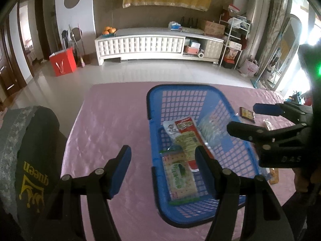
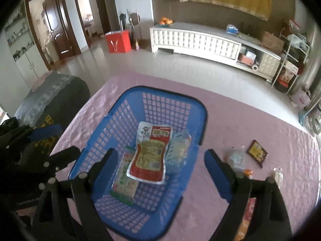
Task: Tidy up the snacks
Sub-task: 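Lower the red-and-white sauce packet into the basket with the right gripper, then move both grippers away from the basket over the remaining snacks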
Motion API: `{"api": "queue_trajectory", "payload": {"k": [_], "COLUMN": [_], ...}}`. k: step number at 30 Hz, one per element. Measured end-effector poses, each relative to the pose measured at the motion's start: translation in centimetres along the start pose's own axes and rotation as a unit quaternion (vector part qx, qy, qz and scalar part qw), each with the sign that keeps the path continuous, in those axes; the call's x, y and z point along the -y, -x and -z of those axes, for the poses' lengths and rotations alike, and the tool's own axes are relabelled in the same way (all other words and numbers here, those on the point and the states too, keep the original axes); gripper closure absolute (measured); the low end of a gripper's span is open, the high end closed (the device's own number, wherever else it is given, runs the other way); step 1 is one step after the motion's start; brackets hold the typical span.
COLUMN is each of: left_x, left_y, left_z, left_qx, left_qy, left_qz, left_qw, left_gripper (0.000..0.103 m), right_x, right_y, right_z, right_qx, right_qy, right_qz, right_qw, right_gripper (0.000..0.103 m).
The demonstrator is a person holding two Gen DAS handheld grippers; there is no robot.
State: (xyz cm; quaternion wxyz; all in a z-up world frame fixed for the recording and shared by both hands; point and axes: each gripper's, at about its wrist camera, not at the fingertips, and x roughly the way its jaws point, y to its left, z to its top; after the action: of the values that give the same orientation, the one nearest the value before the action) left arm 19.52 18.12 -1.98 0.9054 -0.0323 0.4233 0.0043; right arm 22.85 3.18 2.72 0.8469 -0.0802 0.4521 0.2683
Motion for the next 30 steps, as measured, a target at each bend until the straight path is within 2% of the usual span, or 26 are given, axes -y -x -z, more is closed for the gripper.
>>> {"api": "queue_trajectory", "payload": {"k": [8, 11, 15, 20, 26, 30], "left_x": [3.5, 5.2, 7.5, 10.9, 14.5, 16.8], "left_y": [2.6, 3.4, 3.7, 3.8, 3.6, 2.7], "left_z": [-1.0, -1.3, -1.5, -1.6, -1.4, -1.3], "left_qx": [0.031, 0.040, 0.046, 0.051, 0.052, 0.044], "left_qy": [-0.009, -0.012, -0.025, -0.046, -0.062, -0.074], "left_qz": [-0.007, 0.016, 0.016, 0.020, 0.046, 0.049], "left_qw": [0.9994, 0.9990, 0.9985, 0.9974, 0.9956, 0.9951], "left_gripper": [0.039, 0.039, 0.039, 0.039, 0.039, 0.039], "right_x": [2.3, 3.5, 5.5, 8.3, 10.8, 12.7], "right_y": [4.7, 6.1, 7.3, 9.0, 10.5, 11.2], "right_z": [1.4, 2.1, 2.9, 4.5, 6.5, 7.7], "right_qx": [0.035, 0.043, 0.050, 0.067, 0.086, 0.093], "right_qy": [-0.010, -0.013, -0.025, -0.045, -0.041, -0.053], "right_qz": [-0.002, 0.006, 0.015, -0.010, 0.049, 0.046], "right_qw": [0.999, 0.999, 0.998, 0.997, 0.994, 0.993], "right_gripper": [0.013, 0.013, 0.013, 0.013, 0.008, 0.007]}}
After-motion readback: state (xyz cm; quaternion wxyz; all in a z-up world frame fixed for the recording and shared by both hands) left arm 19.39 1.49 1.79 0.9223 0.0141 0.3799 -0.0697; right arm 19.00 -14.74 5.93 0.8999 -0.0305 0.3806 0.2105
